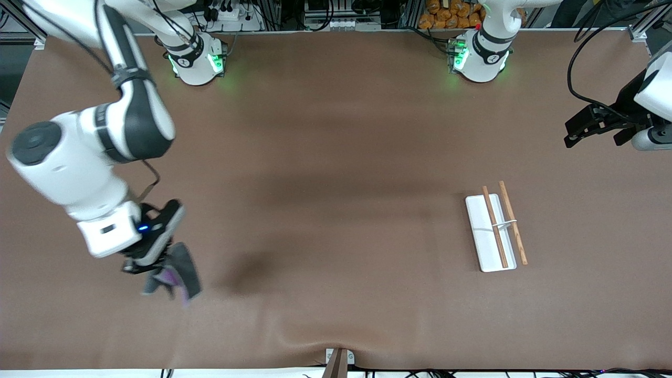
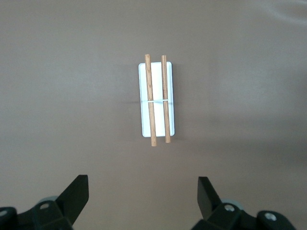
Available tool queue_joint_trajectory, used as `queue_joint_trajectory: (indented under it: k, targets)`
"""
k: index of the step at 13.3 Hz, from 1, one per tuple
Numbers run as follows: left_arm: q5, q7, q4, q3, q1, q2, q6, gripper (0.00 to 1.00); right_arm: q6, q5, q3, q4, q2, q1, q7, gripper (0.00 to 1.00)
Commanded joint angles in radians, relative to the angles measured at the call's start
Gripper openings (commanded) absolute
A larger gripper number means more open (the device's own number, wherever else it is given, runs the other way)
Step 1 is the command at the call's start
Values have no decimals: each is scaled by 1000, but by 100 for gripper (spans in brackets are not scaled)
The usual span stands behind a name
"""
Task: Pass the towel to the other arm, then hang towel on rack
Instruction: 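Lift the towel with the right gripper toward the table middle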
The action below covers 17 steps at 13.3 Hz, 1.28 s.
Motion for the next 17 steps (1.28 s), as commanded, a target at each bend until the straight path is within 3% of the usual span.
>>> queue_joint_trajectory:
  k: [1,6,13,17]
  targets:
    - [-16,9,7,-6,2,-6,-4,100,0,-17,-11,-11,-19,137,-10,0]
    - [-16,14,5,-6,11,-14,-21,100,4,-17,-14,28,-13,372,90,0]
    - [-101,-28,7,-6,10,-14,-93,100,4,-12,-14,46,-14,492,138,0]
    - [-223,-232,23,-40,2,-15,-123,100,1,-23,-19,46,-16,571,138,0]
